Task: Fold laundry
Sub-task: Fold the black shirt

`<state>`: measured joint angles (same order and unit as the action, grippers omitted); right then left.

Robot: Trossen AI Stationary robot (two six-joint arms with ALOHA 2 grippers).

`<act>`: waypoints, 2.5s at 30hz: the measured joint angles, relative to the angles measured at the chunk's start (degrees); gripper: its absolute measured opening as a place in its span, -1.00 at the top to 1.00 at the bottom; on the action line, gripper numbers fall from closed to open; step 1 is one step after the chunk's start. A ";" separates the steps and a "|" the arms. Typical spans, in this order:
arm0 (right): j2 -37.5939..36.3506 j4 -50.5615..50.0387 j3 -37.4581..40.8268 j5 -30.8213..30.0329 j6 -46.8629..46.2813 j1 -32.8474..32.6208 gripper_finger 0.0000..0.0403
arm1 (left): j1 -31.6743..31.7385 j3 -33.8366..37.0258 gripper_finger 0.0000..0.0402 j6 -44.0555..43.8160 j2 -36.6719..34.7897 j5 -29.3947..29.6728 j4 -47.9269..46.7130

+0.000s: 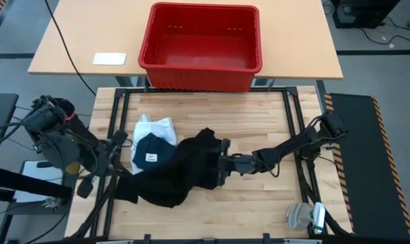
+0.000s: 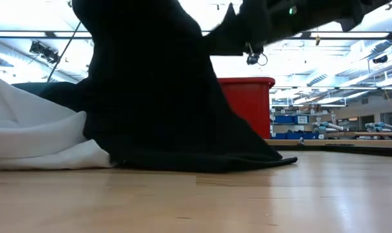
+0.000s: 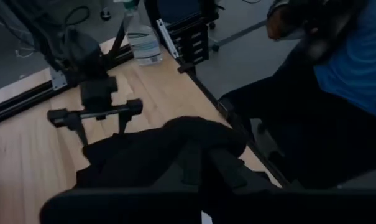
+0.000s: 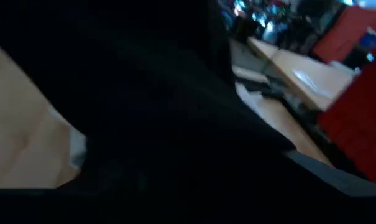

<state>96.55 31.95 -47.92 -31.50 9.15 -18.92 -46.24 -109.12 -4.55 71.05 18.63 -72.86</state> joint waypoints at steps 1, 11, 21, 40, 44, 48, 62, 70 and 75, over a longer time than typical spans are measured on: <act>-0.04 1.02 -0.02 1.82 0.72 0.13 -0.52 | -0.02 0.00 0.97 -0.17 0.01 0.26 0.03; 5.21 5.60 -0.01 18.99 -1.66 -2.07 -0.21 | 0.09 0.00 0.97 -0.21 0.19 8.40 0.04; -2.38 -9.12 0.09 7.45 -2.93 -8.27 0.93 | 0.55 0.02 0.97 0.25 0.21 20.69 -0.17; -19.54 -19.25 0.00 8.88 -10.78 -6.65 0.41 | 4.32 0.07 0.97 13.48 0.24 31.57 11.68; -10.09 -9.32 -0.04 10.52 -12.77 -5.97 0.16 | 4.48 0.09 0.94 8.74 0.24 31.39 8.72; -0.96 -3.28 0.02 10.89 -14.95 -5.38 -0.07 | 7.12 4.54 0.79 1.49 0.82 30.83 1.73; 18.41 -4.61 -13.82 14.89 -17.31 -5.74 -0.37 | 9.43 25.28 0.59 -19.34 0.79 22.63 -4.83; 27.69 -16.81 -29.59 3.79 -10.61 -10.87 -0.29 | 9.47 27.17 0.59 -27.17 0.87 18.95 -10.01; 31.31 -19.73 -34.75 1.74 -10.46 -12.52 -0.27 | 9.53 27.17 0.59 -29.69 0.87 19.00 -10.19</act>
<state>127.86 12.22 -82.67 -29.75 -1.31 -31.44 -36.71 -81.95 -34.23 71.92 37.63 -83.05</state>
